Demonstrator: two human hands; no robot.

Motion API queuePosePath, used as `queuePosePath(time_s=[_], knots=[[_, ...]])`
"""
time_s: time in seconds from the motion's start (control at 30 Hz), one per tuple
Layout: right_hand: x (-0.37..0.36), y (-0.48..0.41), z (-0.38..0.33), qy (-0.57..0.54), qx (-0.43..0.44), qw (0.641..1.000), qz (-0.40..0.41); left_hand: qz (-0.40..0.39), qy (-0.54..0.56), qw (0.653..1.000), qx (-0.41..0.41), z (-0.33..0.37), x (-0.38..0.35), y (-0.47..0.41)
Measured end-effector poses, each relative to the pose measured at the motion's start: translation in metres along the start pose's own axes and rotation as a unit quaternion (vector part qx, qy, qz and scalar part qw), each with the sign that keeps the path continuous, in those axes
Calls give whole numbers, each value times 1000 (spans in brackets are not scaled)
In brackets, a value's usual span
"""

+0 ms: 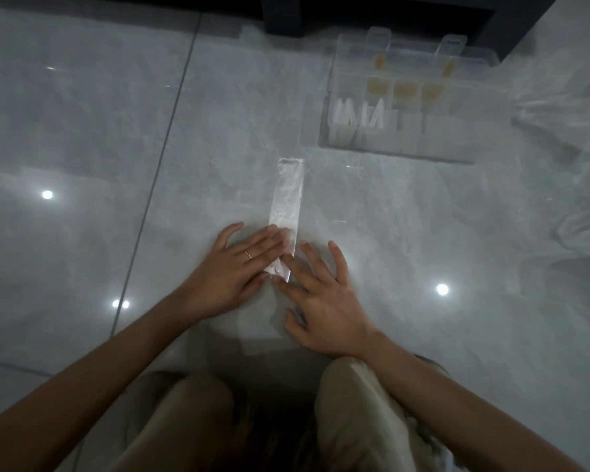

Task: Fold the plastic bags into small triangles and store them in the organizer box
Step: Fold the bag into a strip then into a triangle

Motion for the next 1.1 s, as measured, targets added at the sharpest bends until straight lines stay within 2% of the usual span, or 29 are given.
queuePosePath(time_s=[0.2, 0.33, 0.5, 0.73, 0.9, 1.1], knots=[[-5, 4, 8, 8, 40, 999, -3, -58, 0, 998, -19, -19, 6, -4], [-6, 3, 13, 39, 57, 997, -16, -28, 21, 999, 23, -16, 6, -5], [-9, 3, 16, 28, 52, 998, -4, -6, 47, 995, 89, -12, -3, -2], [-10, 1, 17, 72, 43, 996, -1, -22, 43, 997, 55, -17, 3, 2], [2, -9, 13, 108, 36, 992, 48, -75, -21, 996, 30, -18, -5, 3], [15, -15, 9, 128, 62, 983, 120, -76, -45, 996, 21, -16, -3, 3]])
Point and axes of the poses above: each hand's wrist, its own y-axis away from the middle knuckle, its own x-axis out of the back of the hand, z = x × y, the point moved 7 cm from there along -y, towards the middle knuckle, and after that the axes turned 13 degrees about -z, right-handed, at the moved point
